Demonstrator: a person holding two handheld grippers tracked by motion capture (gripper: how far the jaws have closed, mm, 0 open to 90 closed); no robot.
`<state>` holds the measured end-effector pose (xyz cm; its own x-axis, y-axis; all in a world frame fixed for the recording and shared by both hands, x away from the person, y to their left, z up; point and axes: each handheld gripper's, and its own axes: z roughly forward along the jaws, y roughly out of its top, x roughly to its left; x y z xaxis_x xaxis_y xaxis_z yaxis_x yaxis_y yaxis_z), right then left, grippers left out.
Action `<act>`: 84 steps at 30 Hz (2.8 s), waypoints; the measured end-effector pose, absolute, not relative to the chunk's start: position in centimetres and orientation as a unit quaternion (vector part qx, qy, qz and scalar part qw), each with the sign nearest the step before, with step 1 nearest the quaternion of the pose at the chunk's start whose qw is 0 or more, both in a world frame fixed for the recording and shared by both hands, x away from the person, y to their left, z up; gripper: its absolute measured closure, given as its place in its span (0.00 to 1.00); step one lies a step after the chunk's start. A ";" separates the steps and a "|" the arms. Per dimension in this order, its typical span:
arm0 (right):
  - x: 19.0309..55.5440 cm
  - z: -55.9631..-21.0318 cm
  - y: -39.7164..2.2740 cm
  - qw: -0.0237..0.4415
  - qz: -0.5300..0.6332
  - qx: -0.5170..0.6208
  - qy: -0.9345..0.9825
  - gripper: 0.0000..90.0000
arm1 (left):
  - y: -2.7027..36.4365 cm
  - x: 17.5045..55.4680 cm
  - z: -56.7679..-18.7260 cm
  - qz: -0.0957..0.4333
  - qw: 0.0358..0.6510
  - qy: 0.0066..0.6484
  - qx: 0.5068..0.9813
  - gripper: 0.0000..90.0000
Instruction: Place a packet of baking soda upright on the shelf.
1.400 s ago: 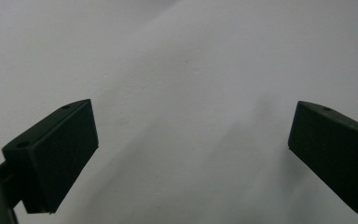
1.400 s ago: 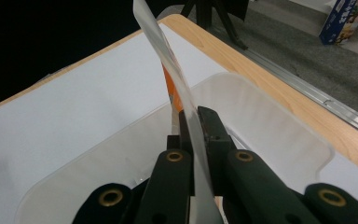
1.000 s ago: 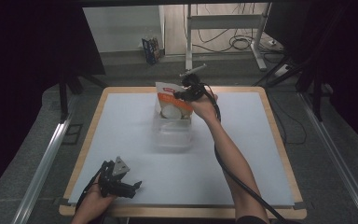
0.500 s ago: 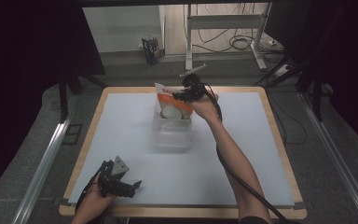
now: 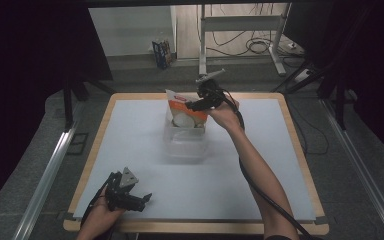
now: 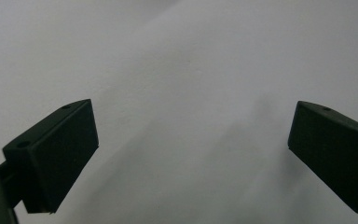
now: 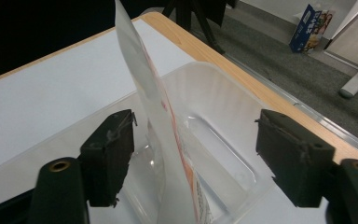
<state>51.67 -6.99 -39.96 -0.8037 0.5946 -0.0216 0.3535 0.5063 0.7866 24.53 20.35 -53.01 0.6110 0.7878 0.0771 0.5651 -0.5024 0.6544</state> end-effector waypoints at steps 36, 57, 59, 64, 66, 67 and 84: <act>48.5 -39.2 -9.4 0.151 0.407 0.263 0.862 0.06 | 20.4 24.6 -53.1 0.183 0.298 0.401 0.847 0.03; 45.7 -40.2 -11.7 0.156 0.409 0.260 0.861 0.04 | 20.3 24.6 -53.1 0.184 0.296 0.401 0.847 0.03; 45.3 -40.3 -11.9 0.155 0.411 0.258 0.861 0.04 | 20.3 24.6 -53.1 0.184 0.296 0.401 0.847 0.03; 44.0 -40.8 -12.4 0.157 0.412 0.255 0.860 0.04 | 20.3 24.6 -53.1 0.185 0.294 0.400 0.848 0.03; 43.8 -41.0 -12.5 0.159 0.411 0.256 0.861 0.04 | 20.3 24.6 -53.1 0.185 0.294 0.400 0.848 0.03; 43.6 -41.1 -12.6 0.160 0.408 0.259 0.861 0.04 | 20.3 24.6 -53.1 0.186 0.294 0.400 0.848 0.03; 39.4 -43.7 -15.5 0.157 0.416 0.252 0.859 0.04 | 20.1 24.5 -53.1 0.188 0.290 0.399 0.850 0.03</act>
